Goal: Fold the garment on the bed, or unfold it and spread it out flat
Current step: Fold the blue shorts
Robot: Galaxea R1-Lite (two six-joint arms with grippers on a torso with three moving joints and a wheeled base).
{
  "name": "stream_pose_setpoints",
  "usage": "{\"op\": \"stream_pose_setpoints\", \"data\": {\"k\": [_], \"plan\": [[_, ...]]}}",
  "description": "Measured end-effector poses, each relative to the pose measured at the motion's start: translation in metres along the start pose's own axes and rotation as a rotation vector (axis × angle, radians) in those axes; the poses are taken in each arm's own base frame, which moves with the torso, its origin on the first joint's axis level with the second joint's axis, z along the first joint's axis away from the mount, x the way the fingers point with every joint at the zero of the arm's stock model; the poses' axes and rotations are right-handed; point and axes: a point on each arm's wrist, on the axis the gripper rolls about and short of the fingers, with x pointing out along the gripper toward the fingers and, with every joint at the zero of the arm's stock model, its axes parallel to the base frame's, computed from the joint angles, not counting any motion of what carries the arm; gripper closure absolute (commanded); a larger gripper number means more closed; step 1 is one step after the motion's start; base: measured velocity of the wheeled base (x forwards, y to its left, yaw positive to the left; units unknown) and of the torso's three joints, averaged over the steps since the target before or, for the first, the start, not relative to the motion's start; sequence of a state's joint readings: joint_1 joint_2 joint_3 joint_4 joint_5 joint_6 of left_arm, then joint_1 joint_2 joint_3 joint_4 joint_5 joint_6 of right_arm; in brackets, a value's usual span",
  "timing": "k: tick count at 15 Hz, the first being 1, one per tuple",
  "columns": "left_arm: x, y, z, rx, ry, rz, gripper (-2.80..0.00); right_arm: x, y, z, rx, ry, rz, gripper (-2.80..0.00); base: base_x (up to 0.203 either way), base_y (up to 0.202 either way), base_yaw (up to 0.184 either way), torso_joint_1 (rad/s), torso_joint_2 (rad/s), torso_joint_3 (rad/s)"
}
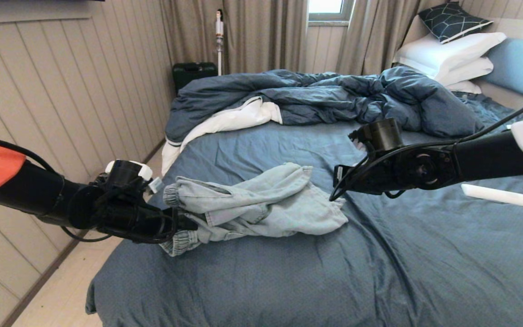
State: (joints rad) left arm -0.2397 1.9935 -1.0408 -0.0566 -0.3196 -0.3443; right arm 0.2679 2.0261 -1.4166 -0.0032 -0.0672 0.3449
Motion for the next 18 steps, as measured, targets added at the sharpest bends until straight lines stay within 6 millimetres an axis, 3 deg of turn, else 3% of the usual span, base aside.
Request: {"op": "stream_pose_setpoints", "data": {"k": [7, 8, 9, 14, 18], "plan": [[0.024, -0.014, 0.011, 0.021, 0.034, -0.009, -2.80, 0.006, -0.002, 0.001, 0.002, 0.001, -0.005, 0.00, 0.000, 0.000, 0.000, 0.000, 0.00, 0.000], [0.026, -0.014, 0.010, 0.019, 0.037, -0.006, -0.42, 0.006, -0.002, 0.001, 0.002, 0.001, -0.006, 0.00, 0.000, 0.000, 0.000, 0.000, 0.00, 0.000], [0.028, -0.011, 0.010, 0.012, 0.040, 0.001, 0.00, 0.007, -0.002, 0.001, 0.002, 0.002, -0.006, 0.00, 0.000, 0.000, 0.000, 0.000, 0.00, 0.000], [0.030, -0.003, 0.005, -0.012, 0.065, 0.039, 0.00, 0.007, -0.001, -0.001, 0.002, 0.008, -0.005, 0.00, 0.000, 0.000, 0.000, 0.000, 0.00, 0.000], [0.016, -0.012, 0.000, -0.014, 0.095, 0.031, 0.00, 0.007, -0.002, -0.001, 0.003, 0.010, -0.008, 0.00, 0.000, 0.000, 0.000, 0.000, 0.00, 0.000]]}}
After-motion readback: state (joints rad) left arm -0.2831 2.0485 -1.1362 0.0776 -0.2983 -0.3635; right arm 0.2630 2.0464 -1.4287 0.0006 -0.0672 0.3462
